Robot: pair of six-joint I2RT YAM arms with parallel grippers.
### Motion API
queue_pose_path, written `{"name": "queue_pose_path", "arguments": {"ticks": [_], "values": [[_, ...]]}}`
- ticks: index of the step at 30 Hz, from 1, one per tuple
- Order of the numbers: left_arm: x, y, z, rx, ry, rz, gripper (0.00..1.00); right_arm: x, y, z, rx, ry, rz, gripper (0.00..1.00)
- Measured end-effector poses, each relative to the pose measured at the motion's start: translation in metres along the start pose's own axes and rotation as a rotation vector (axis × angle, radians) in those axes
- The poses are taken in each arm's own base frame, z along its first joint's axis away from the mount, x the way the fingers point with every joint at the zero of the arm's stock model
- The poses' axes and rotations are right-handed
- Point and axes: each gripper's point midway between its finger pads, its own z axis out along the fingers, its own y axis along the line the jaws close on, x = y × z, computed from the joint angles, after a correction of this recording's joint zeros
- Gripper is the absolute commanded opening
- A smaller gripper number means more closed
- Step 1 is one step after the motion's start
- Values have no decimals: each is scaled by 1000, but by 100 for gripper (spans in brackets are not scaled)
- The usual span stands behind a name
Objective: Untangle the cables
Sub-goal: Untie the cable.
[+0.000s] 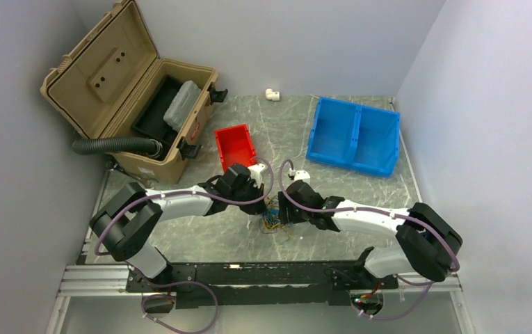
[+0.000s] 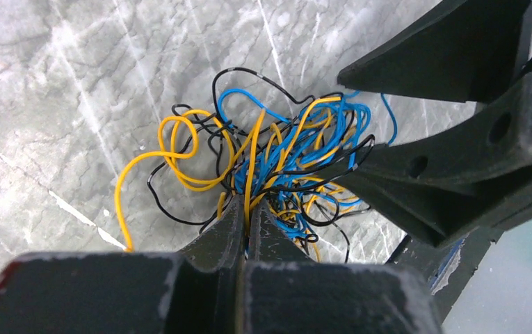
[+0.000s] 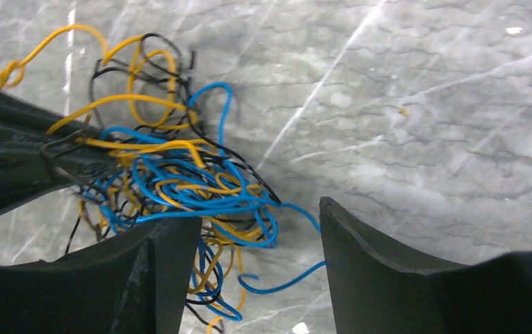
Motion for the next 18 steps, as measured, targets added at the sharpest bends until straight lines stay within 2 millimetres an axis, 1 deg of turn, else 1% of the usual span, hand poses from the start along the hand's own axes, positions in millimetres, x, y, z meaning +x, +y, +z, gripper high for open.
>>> {"name": "queue_pose_path", "arguments": {"ticks": [2,5,8,11,14,18], "values": [[2,4,-1,-25,5,-7,0,-1,-4,1,47,-3,-1,61],[3,12,-6,-79,7,-15,0,1,-19,-1,133,-8,15,57],[1,19,-17,-137,-2,-22,0,3,-36,-6,216,-13,37,53],[-6,26,-31,-183,-29,-34,0,-1,-46,-13,284,-32,63,48],[-13,36,-46,-217,-66,-53,0,-6,-58,-19,359,-52,95,46],[-8,43,-56,-239,-75,-74,0,-8,-69,-24,401,-68,134,42]]}}
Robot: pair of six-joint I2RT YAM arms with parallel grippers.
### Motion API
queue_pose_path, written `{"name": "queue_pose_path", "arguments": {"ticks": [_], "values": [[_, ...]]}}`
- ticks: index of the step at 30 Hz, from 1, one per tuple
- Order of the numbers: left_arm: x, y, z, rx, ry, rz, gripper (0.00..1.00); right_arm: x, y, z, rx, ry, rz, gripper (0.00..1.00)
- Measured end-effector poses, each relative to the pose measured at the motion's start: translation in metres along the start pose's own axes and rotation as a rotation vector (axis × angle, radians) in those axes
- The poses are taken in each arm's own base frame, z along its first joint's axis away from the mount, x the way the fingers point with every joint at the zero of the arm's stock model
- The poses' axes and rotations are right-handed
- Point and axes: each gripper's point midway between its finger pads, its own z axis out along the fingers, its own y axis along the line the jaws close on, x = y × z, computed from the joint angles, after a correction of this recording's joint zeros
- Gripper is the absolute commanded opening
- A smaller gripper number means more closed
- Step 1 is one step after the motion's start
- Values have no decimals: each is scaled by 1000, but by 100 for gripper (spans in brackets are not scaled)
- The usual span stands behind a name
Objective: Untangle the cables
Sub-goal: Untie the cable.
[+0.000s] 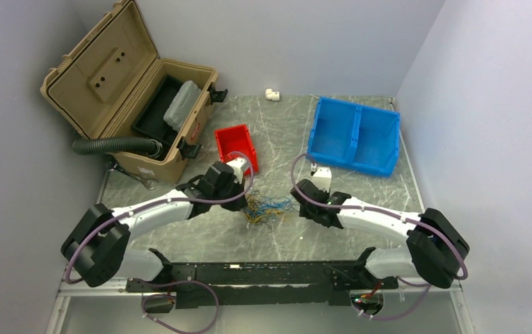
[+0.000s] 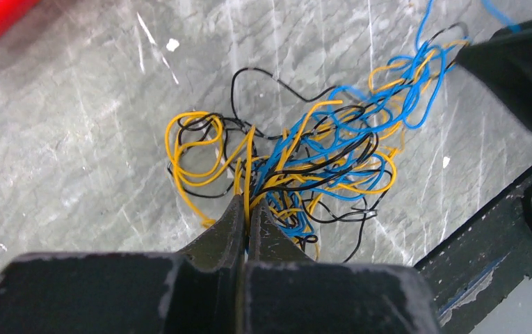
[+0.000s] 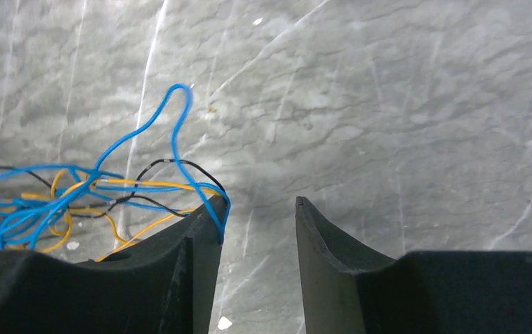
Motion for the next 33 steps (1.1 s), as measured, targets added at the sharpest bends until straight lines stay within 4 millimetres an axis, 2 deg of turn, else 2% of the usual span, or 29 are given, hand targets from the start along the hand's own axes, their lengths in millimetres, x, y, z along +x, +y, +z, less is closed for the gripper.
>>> {"name": "queue_pose_path", "arguments": {"ticks": [6,11,13,15,18,21,27,29,33], "values": [[9,15,-11,-41,-9,-60,0,-23,-28,-5,54,-41,128,38],[13,29,-25,-42,-61,-109,0,-47,-47,-20,41,-122,230,36],[15,26,-27,-14,-65,-107,0,-53,-49,-27,11,-153,235,41],[16,16,-26,48,-69,-96,0,-55,-45,-33,-48,-172,219,51],[15,3,-27,126,-75,-81,0,-56,-25,-40,-181,-174,169,62],[10,-9,-28,190,-86,-64,0,-52,3,-47,-347,-150,101,66],[13,-18,-25,234,-73,-50,0,-35,60,-64,-618,-98,-9,66],[14,-20,-24,240,-67,-49,0,-23,80,-69,-680,-72,-61,65],[15,-22,-23,248,-64,-44,0,2,107,-70,-749,-7,-142,61]]}}
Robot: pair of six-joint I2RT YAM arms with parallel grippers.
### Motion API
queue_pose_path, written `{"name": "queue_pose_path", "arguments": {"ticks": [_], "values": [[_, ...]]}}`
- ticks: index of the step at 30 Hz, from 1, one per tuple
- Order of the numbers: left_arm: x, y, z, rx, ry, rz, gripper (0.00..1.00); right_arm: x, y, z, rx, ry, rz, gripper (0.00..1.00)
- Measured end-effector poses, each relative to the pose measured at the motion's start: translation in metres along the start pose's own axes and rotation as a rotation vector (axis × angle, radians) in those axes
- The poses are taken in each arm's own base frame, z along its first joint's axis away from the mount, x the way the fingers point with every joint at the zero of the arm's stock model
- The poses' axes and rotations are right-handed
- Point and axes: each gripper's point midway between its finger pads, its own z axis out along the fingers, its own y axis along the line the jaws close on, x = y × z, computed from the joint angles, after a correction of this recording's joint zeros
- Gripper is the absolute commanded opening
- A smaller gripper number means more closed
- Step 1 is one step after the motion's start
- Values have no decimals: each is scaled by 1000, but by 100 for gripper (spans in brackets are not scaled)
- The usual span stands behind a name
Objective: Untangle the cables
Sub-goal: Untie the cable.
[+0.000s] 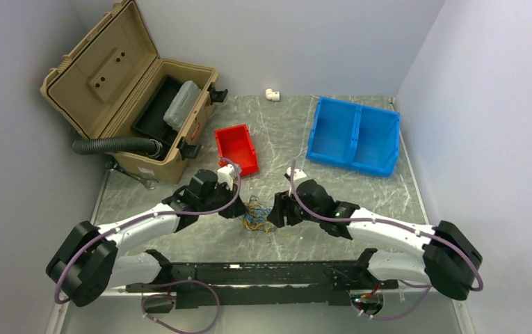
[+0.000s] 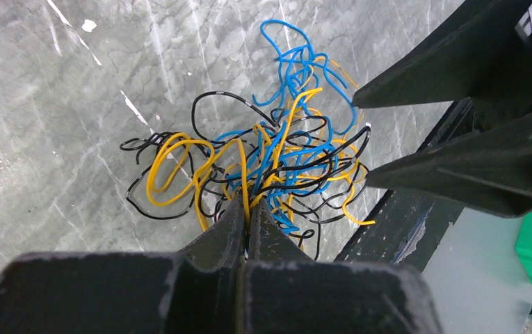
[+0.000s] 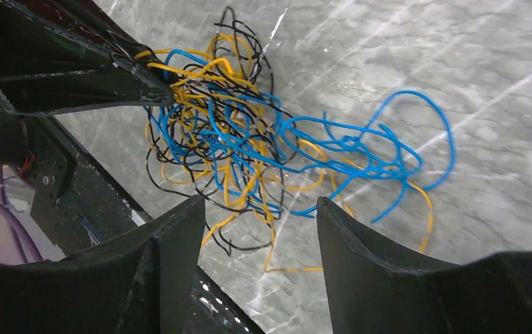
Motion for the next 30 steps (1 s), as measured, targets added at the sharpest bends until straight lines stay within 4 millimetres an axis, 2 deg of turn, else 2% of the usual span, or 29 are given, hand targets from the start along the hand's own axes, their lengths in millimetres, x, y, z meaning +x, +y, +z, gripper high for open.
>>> {"name": "queue_pose_path", "arguments": {"ticks": [7,12,14,18,21,24,28,30], "values": [[5,1,5,-3,17,1,0,7,14,24,-22,57,-11,57],[5,-1,8,3,17,8,0,17,13,39,12,91,8,49],[6,0,9,2,19,8,0,22,10,43,32,102,20,41],[7,4,11,-22,21,-4,0,25,-3,50,112,98,57,13],[5,9,11,-50,7,-9,0,26,-19,49,206,87,92,1],[3,14,9,-93,-9,-29,0,20,-28,42,274,48,129,0],[-4,19,1,-151,-52,-50,0,-9,-23,21,289,-76,175,0],[-11,26,-7,-200,-91,-68,0,-19,-32,7,333,-133,191,0]]}}
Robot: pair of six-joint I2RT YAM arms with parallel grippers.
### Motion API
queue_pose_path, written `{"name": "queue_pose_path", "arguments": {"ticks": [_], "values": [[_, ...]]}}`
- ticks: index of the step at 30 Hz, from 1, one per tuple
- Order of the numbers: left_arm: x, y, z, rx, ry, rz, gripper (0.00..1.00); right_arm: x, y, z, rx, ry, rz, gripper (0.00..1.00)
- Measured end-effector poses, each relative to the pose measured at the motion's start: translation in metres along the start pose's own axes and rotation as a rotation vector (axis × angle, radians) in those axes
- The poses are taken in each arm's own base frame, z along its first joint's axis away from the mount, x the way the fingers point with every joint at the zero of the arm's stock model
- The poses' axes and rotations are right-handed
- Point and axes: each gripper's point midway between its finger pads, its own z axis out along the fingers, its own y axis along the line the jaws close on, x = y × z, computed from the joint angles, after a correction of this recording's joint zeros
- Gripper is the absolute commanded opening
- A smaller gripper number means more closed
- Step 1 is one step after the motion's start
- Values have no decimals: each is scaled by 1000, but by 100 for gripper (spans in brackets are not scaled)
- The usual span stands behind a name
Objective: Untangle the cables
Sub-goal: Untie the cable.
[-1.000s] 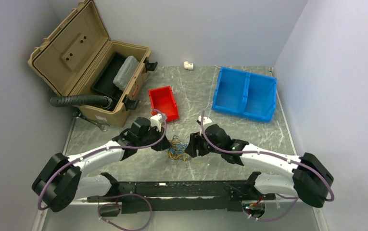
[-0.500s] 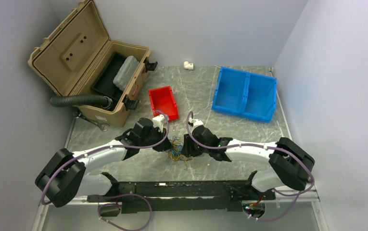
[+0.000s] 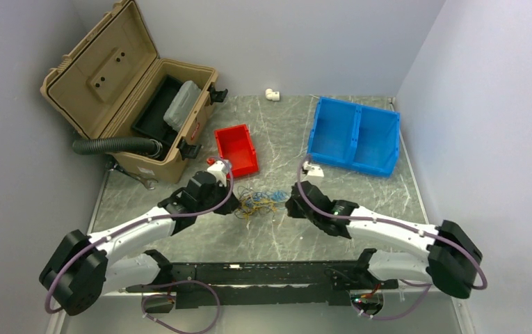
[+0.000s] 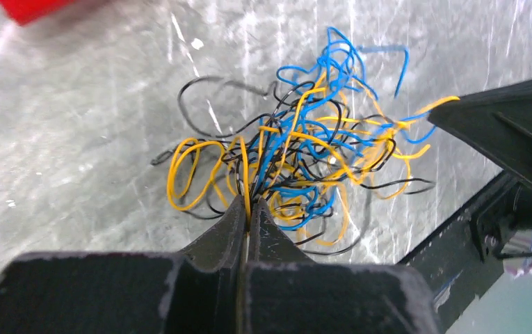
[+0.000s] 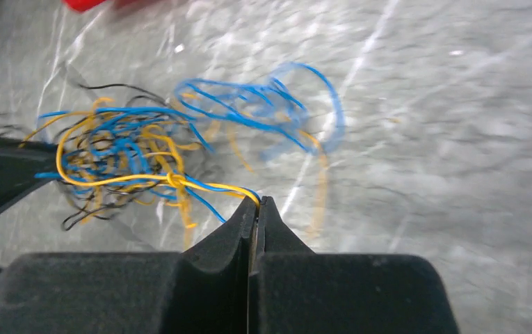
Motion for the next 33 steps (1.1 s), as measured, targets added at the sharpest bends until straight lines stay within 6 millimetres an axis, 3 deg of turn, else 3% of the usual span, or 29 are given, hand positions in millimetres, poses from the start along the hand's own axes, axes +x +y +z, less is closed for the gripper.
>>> {"name": "queue_pose_path", "arguments": {"ticks": [8,14,26,28,33], "values": [[-19,6,-12,-59,-90,-73,0,-28,-56,-28,183,-124,145,0],[-20,4,-13,-49,-95,-78,0,-43,-80,-48,232,-208,205,0],[-5,-8,0,49,-6,-38,0,-50,-96,-63,253,-250,133,0],[-2,-10,3,69,9,-32,0,-49,-96,-63,249,-247,117,9],[10,-11,8,101,60,-30,0,-40,-78,-54,132,-186,17,53]]}}
